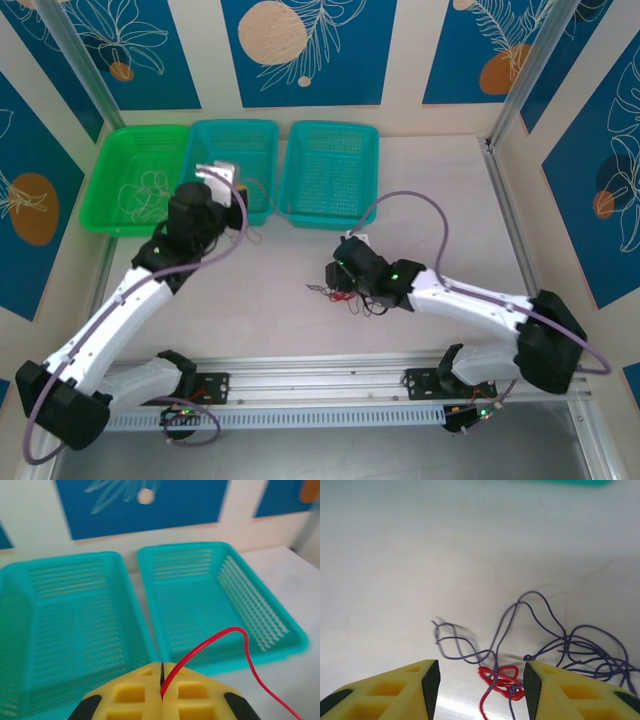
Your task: Untangle the cables
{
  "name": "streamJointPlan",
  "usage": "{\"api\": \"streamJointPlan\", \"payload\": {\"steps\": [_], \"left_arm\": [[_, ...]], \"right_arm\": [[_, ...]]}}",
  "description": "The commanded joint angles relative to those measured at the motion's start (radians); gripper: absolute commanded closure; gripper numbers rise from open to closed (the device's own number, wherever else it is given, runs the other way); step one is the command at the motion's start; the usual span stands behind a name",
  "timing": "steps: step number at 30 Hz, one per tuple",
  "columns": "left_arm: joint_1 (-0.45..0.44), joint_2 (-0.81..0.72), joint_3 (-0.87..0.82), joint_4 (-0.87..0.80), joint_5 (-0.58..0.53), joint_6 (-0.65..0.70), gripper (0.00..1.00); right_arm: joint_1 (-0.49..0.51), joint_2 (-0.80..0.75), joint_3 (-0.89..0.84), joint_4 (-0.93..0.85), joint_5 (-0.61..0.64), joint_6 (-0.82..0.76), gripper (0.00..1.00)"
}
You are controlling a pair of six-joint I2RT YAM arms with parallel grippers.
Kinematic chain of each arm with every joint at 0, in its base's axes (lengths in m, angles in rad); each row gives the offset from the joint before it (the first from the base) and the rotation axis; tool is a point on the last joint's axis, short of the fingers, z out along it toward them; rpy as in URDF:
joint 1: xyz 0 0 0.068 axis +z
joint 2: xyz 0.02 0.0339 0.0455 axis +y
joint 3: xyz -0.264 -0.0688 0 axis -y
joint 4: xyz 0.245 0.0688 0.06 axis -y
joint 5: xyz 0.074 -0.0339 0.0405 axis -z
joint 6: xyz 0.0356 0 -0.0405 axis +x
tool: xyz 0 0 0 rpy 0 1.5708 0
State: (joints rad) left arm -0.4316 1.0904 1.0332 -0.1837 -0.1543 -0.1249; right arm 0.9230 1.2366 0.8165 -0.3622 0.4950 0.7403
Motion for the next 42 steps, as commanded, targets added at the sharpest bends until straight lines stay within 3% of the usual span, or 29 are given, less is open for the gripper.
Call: {"api": "streamJointPlan", "payload": {"steps": [1,7,15,17,20,22,26,33,37,42], "left_arm": [[0.112,0.115,0.101,0.003,0.034,0.036,1.00],[0.244,0.429,0.336,0.023,0.105,0.021,1.00],[0.313,0.787,0.650,-0.080,0.143,-0.015,1.00],[0.322,0.842,0.722,-0.128,0.142,-0.015,0.89],[0.335,0.881,0.804,-0.191,0.171,-0.019,0.56],[0.337,0.863,0.820,-0.218,0.211,-0.019,0.43],[0.337,0.752,0.739,-0.180,0.303,-0.064,0.36],[0.295,0.403,0.307,0.081,0.506,-0.250,0.30],[0.204,0.201,0.073,0.150,0.479,-0.298,0.30],[0.009,0.018,-0.150,0.140,0.362,-0.350,0.31]], "right_arm": [[-0.003,-0.107,-0.019,-0.045,0.019,-0.006,0.44],[-0.021,-0.239,-0.025,-0.081,-0.018,0.022,0.41],[-0.034,-0.351,-0.018,-0.189,0.026,0.103,0.38],[-0.035,-0.374,-0.022,-0.204,0.031,0.116,0.38],[-0.040,-0.400,-0.033,-0.223,0.039,0.136,0.37],[-0.041,-0.413,-0.042,-0.225,0.041,0.145,0.37],[-0.048,-0.412,-0.068,-0.203,0.028,0.156,0.36],[-0.096,-0.367,-0.103,-0.194,-0.002,0.198,0.36],[-0.138,-0.326,-0.125,-0.186,-0.053,0.219,0.36],[-0.193,-0.219,-0.125,-0.189,-0.121,0.228,0.35]]}}
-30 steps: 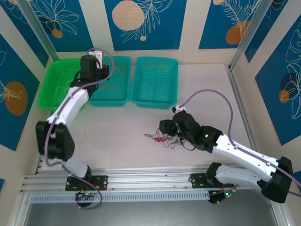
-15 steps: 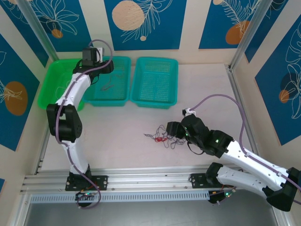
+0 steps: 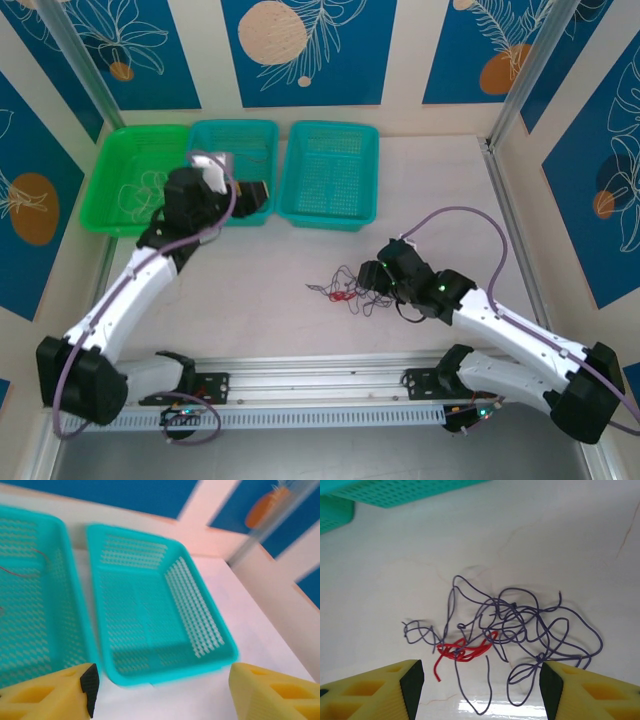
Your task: Untangle the cables
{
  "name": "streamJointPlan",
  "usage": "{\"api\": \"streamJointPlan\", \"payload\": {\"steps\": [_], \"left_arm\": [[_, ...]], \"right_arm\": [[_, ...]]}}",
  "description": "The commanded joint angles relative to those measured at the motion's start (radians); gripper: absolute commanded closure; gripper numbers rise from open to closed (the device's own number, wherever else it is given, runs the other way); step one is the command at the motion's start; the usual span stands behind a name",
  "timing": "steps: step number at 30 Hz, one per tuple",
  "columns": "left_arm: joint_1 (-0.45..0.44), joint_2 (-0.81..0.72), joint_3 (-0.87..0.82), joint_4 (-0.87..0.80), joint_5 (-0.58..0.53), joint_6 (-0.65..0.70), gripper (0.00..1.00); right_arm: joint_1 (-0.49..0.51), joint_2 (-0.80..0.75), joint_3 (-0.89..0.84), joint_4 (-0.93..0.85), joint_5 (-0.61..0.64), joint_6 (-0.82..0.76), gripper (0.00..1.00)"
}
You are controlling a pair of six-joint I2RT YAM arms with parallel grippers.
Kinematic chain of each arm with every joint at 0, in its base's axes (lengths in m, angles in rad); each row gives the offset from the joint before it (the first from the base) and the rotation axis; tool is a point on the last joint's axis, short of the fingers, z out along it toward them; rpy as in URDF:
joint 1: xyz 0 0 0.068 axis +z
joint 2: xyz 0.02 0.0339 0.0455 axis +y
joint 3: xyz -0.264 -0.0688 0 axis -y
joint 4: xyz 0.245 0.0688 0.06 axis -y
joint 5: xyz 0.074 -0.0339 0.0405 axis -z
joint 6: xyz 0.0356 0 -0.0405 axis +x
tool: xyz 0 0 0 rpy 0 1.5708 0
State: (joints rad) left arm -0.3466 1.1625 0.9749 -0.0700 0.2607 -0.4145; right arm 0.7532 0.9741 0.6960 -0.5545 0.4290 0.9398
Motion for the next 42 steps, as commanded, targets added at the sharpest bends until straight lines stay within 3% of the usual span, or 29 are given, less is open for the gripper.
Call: {"api": "streamJointPlan", "payload": {"steps": [1,5,9,14,19,21,24,28,32,37,42], "left_arm": [[-0.108,-0.074,-0.126,0.024,-0.070,-0.082,0.32],[-0.272,-0.118,-0.259,0.042,-0.125,-0.182,0.34],[-0.433,-0.068,-0.304,0.036,-0.156,-0.240,0.35],[-0.548,0.049,-0.304,0.016,-0.161,-0.308,0.35],[-0.562,0.145,-0.305,-0.003,-0.124,-0.502,0.35],[-0.562,0.178,-0.310,0.026,-0.080,-0.589,0.31],[-0.560,0.227,-0.346,0.150,-0.016,-0.741,0.29],[-0.556,0.280,-0.338,0.225,0.031,-0.797,0.29],[-0.544,0.329,-0.312,0.191,0.040,-0.816,0.38],[-0.527,0.399,-0.321,0.342,0.089,-0.858,0.47],[-0.525,0.471,-0.268,0.366,0.132,-0.847,0.56]], "right_arm": [[-0.032,0.067,0.003,0.001,-0.072,0.025,0.35],[-0.049,0.209,0.055,-0.021,-0.123,-0.001,0.35],[-0.064,0.369,0.107,-0.021,-0.174,-0.006,0.34],[-0.064,0.545,0.180,-0.002,-0.232,0.010,0.36],[-0.082,0.603,0.173,0.023,-0.262,0.060,0.79],[-0.081,0.584,0.160,0.056,-0.292,0.055,0.89],[-0.064,0.547,0.151,0.085,-0.299,0.067,0.93],[-0.049,0.537,0.161,0.076,-0.290,0.076,0.93],[-0.041,0.536,0.160,0.088,-0.302,0.085,0.93],[-0.019,0.534,0.163,0.094,-0.293,0.083,0.94],[-0.017,0.531,0.162,0.084,-0.283,0.087,0.94]]}}
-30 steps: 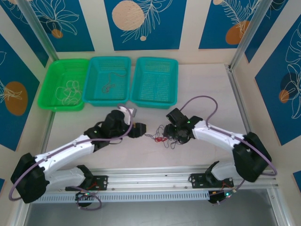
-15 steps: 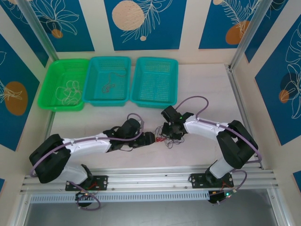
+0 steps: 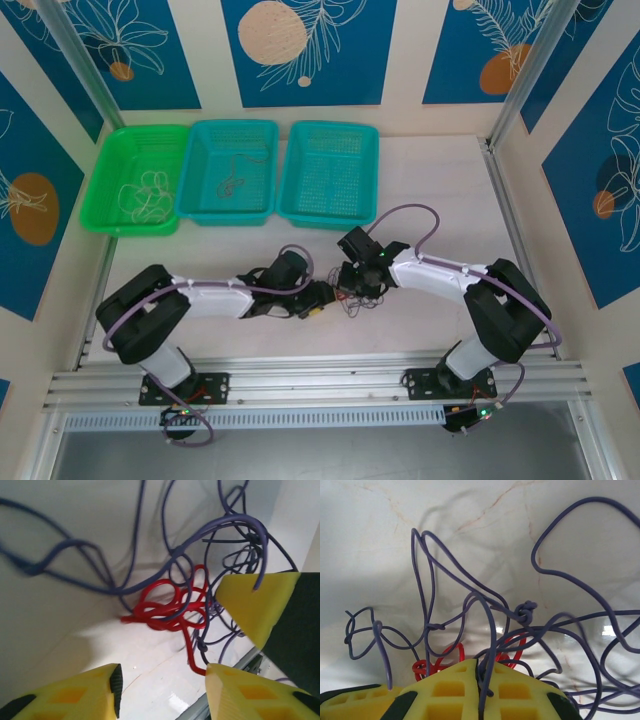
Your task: Untangle the cables
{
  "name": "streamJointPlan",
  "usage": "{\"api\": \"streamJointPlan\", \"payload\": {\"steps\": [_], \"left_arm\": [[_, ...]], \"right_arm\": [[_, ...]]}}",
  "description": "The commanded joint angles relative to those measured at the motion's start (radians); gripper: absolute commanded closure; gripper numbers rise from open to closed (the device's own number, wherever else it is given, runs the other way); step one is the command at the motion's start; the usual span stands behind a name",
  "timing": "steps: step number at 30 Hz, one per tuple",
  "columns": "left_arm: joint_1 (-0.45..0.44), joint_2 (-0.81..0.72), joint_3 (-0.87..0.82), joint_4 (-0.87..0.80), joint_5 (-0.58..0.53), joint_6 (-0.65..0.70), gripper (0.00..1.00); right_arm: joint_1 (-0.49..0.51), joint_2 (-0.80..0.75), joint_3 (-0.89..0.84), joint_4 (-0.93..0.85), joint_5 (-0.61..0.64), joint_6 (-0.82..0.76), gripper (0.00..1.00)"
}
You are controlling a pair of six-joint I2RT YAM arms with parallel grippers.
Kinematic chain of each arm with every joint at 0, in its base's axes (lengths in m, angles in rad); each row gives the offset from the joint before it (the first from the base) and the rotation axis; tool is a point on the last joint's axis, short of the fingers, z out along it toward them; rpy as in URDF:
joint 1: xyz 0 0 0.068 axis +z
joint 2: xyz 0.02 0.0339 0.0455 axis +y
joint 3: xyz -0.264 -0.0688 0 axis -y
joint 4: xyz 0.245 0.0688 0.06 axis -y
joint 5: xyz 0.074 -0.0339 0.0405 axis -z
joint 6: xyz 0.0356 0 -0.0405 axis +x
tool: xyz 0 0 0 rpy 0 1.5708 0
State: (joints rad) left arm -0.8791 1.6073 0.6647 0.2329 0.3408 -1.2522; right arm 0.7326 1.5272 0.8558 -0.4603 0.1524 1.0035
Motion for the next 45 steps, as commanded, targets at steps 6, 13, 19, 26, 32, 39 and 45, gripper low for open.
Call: {"api": "streamJointPlan", "payload": {"steps": [6,13,19,26,32,39,45], "left_arm": [[0.011,0.062,0.044,0.074,0.043,-0.013,0.77],[0.036,0.030,0.022,0.037,0.036,0.003,0.96],[0.107,-0.111,-0.014,-0.112,0.000,0.099,1.00],[0.213,-0.277,-0.003,-0.311,0.052,0.340,1.00],[0.241,-0.376,0.074,-0.631,-0.059,0.737,1.00],[0.243,-0.611,0.006,-0.658,-0.163,1.068,1.00],[0.243,-0.759,-0.007,-0.733,-0.344,1.276,1.00]], "right_arm": [[-0.001,-0.035,-0.001,-0.022,-0.001,0.016,0.94],[-0.044,-0.047,-0.026,-0.067,0.039,0.023,0.94],[-0.218,-0.108,-0.144,-0.061,0.074,-0.026,0.99],[-0.415,-0.209,-0.236,-0.089,0.052,-0.058,1.00],[-0.457,-0.277,-0.262,-0.164,0.120,-0.056,1.00],[-0.545,-0.442,-0.335,-0.222,0.178,0.000,1.00],[-0.631,-0.581,-0.390,-0.214,0.159,0.016,1.00]]}}
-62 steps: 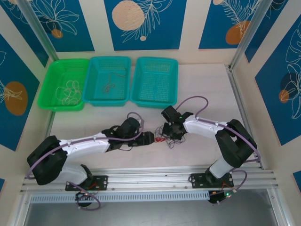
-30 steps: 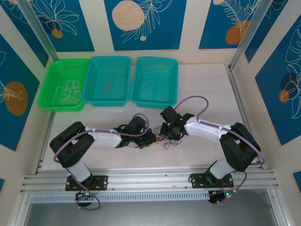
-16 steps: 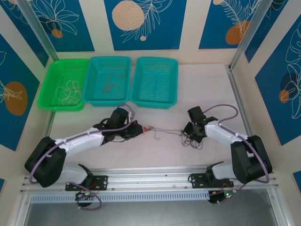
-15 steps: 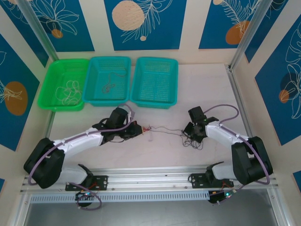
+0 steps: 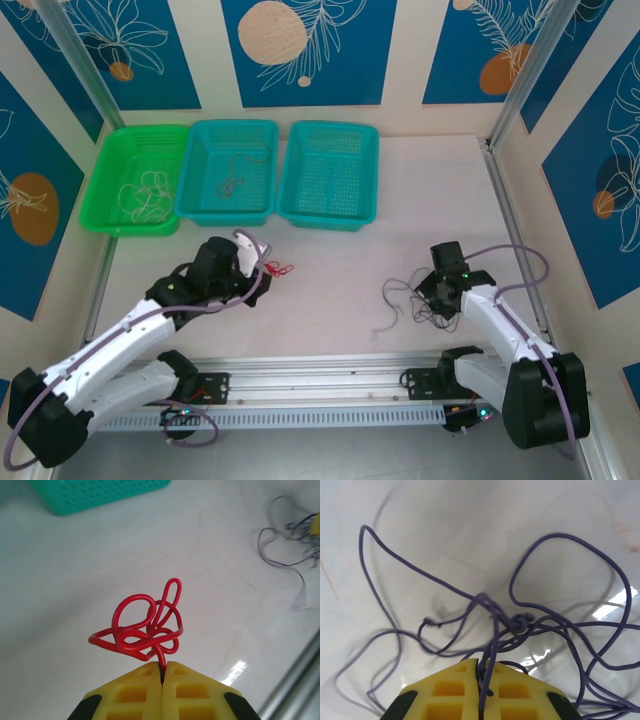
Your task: Untangle the cables
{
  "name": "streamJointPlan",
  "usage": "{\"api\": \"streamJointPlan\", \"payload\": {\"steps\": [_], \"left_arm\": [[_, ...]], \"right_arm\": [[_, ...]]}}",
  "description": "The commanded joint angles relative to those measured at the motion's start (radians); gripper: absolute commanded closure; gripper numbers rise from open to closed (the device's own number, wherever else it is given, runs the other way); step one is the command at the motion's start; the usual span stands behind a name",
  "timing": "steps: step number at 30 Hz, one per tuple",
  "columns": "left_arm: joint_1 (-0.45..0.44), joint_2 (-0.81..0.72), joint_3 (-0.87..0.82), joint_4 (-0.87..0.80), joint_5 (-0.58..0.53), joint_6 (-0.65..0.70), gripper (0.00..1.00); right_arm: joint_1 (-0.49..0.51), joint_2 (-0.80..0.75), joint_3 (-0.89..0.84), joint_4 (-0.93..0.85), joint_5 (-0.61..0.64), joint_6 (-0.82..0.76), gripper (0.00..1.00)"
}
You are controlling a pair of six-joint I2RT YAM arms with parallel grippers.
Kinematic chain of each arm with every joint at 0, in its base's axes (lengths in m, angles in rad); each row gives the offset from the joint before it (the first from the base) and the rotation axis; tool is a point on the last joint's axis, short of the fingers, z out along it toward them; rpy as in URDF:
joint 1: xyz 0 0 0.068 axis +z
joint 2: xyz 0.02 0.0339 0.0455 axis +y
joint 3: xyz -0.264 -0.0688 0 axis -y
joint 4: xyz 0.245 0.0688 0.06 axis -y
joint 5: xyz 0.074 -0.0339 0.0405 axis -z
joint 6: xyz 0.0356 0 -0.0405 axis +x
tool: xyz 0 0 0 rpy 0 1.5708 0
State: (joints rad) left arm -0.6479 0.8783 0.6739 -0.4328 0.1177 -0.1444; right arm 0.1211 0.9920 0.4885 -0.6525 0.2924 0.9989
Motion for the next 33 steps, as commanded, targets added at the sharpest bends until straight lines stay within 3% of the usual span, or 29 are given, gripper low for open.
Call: {"api": "streamJointPlan", "payload": {"steps": [1,4,6,9,12,14,18,23,28,33], "left_arm": [[0.012,-0.043,-0.017,-0.064,-0.110,0.194,1.00],[0.011,-0.064,-0.023,-0.022,-0.067,0.231,1.00],[0.012,-0.081,-0.034,0.039,-0.033,0.263,1.00],[0.012,-0.120,-0.049,0.176,-0.013,0.308,1.00],[0.031,-0.092,-0.013,0.299,-0.038,0.337,1.00],[0.085,-0.009,0.074,0.309,-0.048,0.322,1.00],[0.222,0.171,0.226,0.346,-0.053,0.230,1.00],[0.408,0.469,0.469,0.295,-0.033,0.012,1.00],[0.521,0.746,0.683,0.257,0.019,-0.134,1.00],[0.568,0.974,0.892,0.176,0.061,-0.153,1.00]], "right_arm": [[-0.011,-0.059,-0.030,0.002,0.002,0.000,1.00],[0.039,-0.055,-0.028,0.033,-0.023,-0.012,1.00],[0.077,-0.044,-0.017,0.068,-0.074,-0.044,0.95],[0.154,-0.059,0.011,0.133,-0.136,-0.094,0.75],[0.236,-0.102,0.065,0.118,-0.058,-0.093,0.47],[0.253,-0.135,0.105,0.104,-0.030,-0.089,0.38],[0.266,-0.179,0.179,0.102,-0.043,-0.098,0.34],[0.312,-0.164,0.269,0.039,-0.023,-0.096,0.33],[0.324,-0.168,0.270,-0.010,-0.005,-0.077,0.33],[0.320,-0.170,0.247,-0.044,-0.004,-0.044,0.33]]}}
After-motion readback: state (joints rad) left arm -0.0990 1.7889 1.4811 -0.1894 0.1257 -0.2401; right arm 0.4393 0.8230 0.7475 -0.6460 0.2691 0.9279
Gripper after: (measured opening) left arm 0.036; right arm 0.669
